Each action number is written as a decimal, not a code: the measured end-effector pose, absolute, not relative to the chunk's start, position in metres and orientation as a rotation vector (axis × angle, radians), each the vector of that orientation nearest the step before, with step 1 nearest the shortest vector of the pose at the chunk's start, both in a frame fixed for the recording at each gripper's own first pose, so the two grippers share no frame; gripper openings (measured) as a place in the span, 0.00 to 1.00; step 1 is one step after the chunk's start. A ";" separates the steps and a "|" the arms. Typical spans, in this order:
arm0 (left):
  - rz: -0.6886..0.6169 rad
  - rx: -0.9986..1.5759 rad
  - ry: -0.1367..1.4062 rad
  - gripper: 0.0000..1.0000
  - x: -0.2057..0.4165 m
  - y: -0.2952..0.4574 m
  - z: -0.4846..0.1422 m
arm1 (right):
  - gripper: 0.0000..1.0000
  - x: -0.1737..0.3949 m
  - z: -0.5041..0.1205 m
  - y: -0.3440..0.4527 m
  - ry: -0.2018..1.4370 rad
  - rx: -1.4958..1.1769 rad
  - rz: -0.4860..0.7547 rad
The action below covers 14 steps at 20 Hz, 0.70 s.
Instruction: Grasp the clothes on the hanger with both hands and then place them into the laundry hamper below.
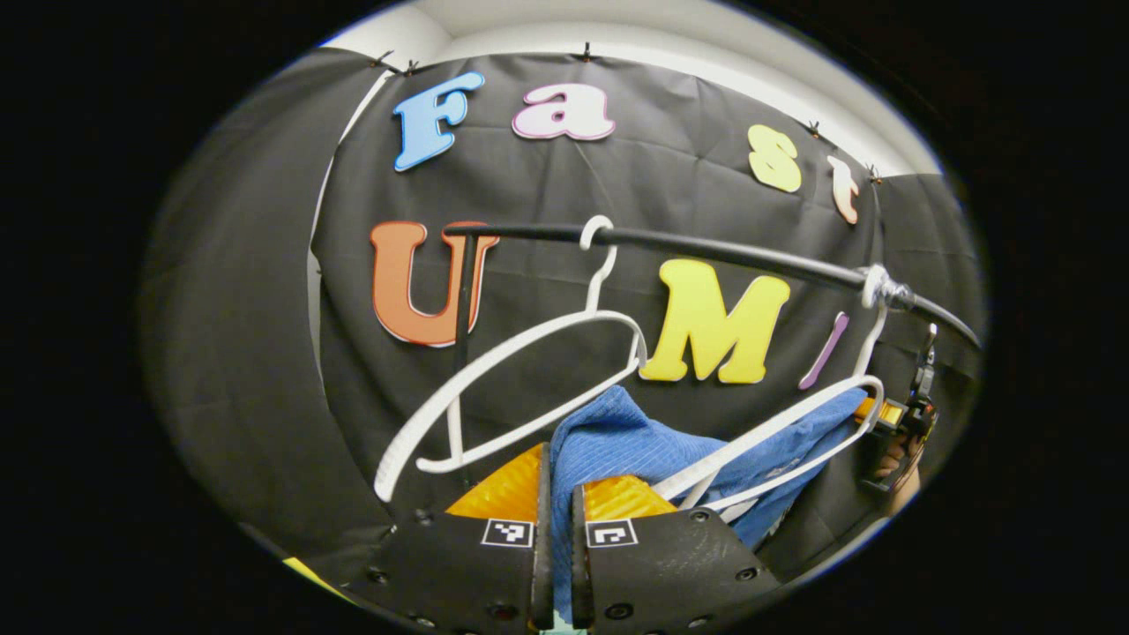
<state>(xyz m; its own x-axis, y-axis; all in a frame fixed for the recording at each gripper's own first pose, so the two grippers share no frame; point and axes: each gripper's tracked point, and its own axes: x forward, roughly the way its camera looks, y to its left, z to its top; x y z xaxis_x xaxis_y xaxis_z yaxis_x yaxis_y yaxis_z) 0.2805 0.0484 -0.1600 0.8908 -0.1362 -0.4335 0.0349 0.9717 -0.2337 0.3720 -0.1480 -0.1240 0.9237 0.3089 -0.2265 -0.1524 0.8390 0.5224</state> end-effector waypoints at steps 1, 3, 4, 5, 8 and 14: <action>-0.097 -0.243 0.466 0.12 0.279 0.048 -0.163 | 0.12 0.373 -0.128 -0.150 0.322 0.533 0.244; -0.117 -0.290 0.484 0.08 0.277 0.048 -0.171 | 0.12 0.372 -0.138 -0.155 0.343 0.558 0.240; -0.127 -0.310 0.489 0.08 0.275 0.048 -0.175 | 0.12 0.370 -0.142 -0.154 0.354 0.571 0.243; -0.135 -0.329 0.490 0.08 0.273 0.048 -0.178 | 0.12 0.368 -0.148 -0.154 0.365 0.581 0.242; -0.141 -0.374 0.509 0.08 0.267 0.046 -0.191 | 0.12 0.363 -0.173 -0.153 0.413 0.607 0.232; -0.134 -0.438 0.564 0.07 0.242 0.041 -0.221 | 0.12 0.343 -0.215 -0.148 0.482 0.703 0.203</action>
<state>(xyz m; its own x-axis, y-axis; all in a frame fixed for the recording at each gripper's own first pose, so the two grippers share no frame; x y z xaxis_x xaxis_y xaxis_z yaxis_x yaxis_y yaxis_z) 0.2418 0.0413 -0.2213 0.8390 -0.2411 -0.4878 0.0047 0.8997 -0.4366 0.3431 -0.1476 -0.2151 0.8717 0.3367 -0.3562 -0.0186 0.7489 0.6624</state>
